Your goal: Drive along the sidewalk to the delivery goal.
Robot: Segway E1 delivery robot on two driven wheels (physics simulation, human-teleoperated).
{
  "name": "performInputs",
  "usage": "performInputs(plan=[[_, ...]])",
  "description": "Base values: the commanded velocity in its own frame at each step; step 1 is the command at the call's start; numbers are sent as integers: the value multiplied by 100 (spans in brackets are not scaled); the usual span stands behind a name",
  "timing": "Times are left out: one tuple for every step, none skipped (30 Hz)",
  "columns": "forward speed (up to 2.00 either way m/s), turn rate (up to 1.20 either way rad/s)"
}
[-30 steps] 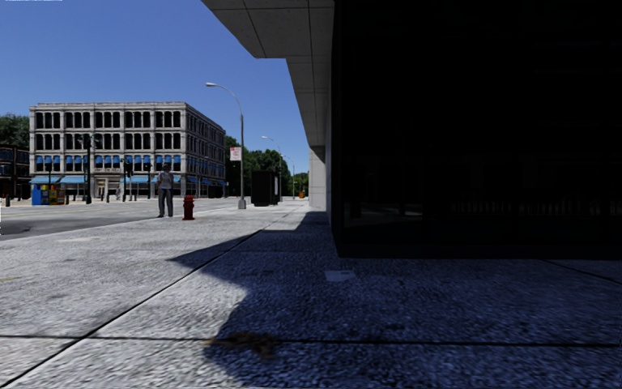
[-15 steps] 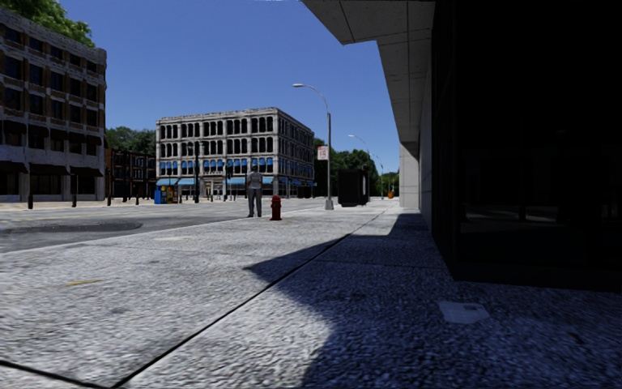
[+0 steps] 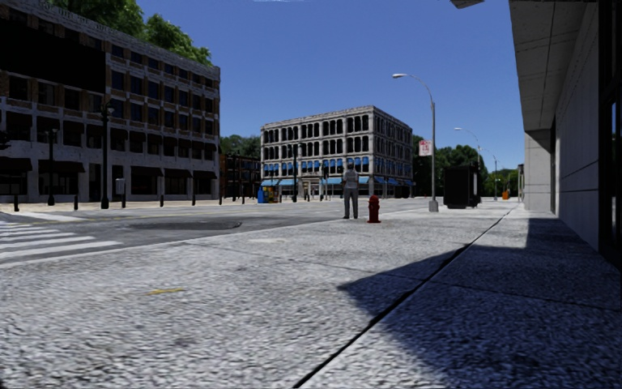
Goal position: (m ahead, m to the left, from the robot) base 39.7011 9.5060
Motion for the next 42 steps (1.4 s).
performInputs(plan=[[149,68],[149,67],[149,67],[149,67],[149,67],[149,67],[149,67],[149,67],[149,66],[149,66],[149,66],[149,66],[149,66],[149,66],[149,65],[149,64],[149,64],[149,63],[149,61],[149,61],[149,59],[149,55],[149,55],[149,54],[149,54],[149,54],[149,54],[149,54],[149,54],[149,54],[149,54],[149,54],[149,54],[149,54],[149,54],[149,54],[149,54],[149,54],[149,54],[149,54],[149,54],[149,54]])
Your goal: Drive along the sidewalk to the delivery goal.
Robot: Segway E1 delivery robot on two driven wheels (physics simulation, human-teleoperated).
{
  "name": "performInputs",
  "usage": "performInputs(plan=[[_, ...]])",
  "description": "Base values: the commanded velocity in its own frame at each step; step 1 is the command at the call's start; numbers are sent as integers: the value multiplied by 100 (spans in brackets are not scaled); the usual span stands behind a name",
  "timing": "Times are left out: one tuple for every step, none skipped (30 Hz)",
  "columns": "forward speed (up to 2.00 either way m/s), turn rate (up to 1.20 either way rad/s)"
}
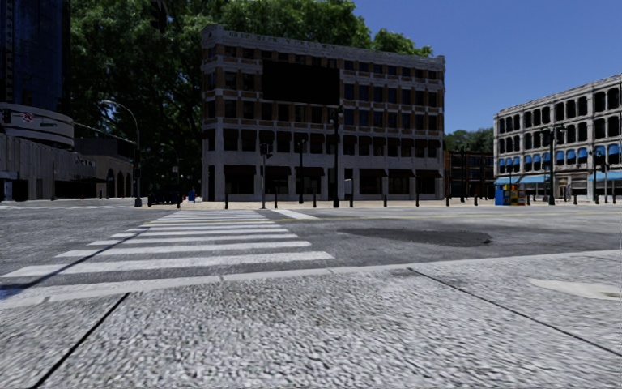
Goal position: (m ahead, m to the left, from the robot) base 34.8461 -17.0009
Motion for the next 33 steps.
performInputs(plan=[[149,54],[149,54],[149,54],[149,54],[149,54],[149,54],[149,53],[149,53],[149,53],[149,53],[149,53],[149,51],[149,46],[149,41],[149,37],[149,37],[149,29],[149,19],[149,14],[149,14],[149,10],[149,16],[149,18],[149,18],[149,18],[149,9],[149,0],[149,0],[149,0],[149,0],[149,0],[149,0],[149,0]])
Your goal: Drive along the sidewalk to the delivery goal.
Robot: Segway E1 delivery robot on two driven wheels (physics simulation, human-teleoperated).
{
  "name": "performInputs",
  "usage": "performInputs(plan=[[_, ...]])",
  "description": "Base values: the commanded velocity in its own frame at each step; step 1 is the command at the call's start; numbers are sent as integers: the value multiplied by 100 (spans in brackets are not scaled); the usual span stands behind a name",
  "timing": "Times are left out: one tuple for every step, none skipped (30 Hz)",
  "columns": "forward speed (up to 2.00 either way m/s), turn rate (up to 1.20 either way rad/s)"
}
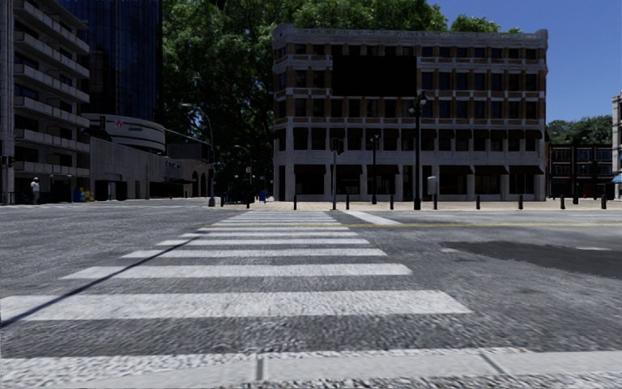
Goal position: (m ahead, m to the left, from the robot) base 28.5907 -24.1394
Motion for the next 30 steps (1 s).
performInputs(plan=[[154,39],[200,45],[200,47],[200,41],[200,26],[200,16],[200,12],[200,11],[200,6],[200,6],[200,5],[200,4],[200,0],[200,0],[200,0],[200,0],[200,0],[200,0],[200,0],[200,0],[200,0],[200,0],[200,0],[200,0],[200,0],[200,0],[200,0],[200,0],[200,0],[200,0]])
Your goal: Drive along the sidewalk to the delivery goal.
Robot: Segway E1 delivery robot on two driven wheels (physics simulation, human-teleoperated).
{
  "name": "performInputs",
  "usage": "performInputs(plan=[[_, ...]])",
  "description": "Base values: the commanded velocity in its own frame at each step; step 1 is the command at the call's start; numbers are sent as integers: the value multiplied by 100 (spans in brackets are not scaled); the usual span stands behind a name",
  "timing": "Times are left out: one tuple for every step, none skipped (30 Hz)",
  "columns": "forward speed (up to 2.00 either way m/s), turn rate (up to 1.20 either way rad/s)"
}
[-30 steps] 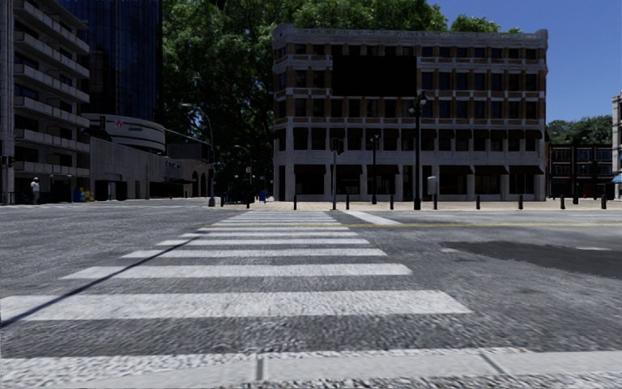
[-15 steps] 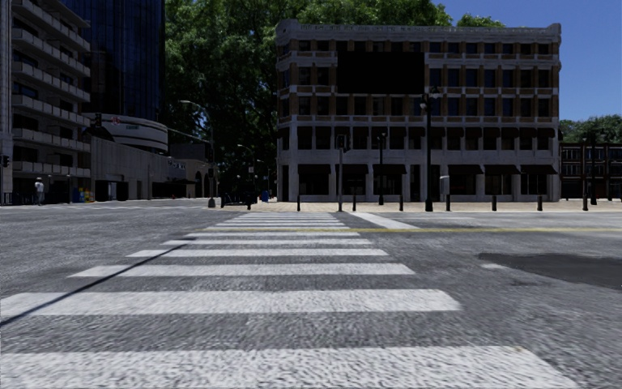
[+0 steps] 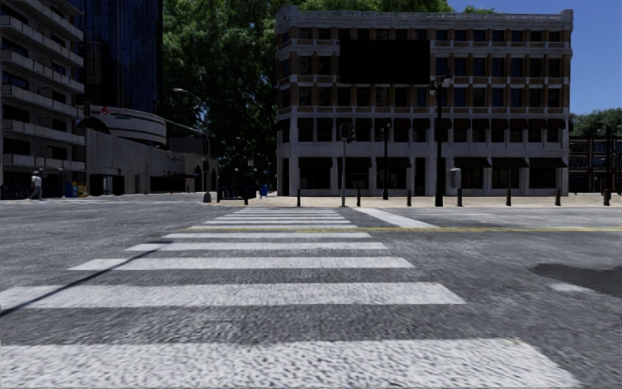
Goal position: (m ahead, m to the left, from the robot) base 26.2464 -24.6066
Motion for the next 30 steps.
performInputs(plan=[[200,4],[200,5],[200,6],[200,6],[200,6],[200,2],[200,0],[200,0],[200,0],[200,0],[200,0],[200,0],[200,0],[200,0],[200,0],[200,0],[200,0],[200,0],[200,0],[200,0],[200,0],[200,0],[200,0],[200,0],[200,0],[200,0],[200,0],[200,0],[200,0],[200,0]])
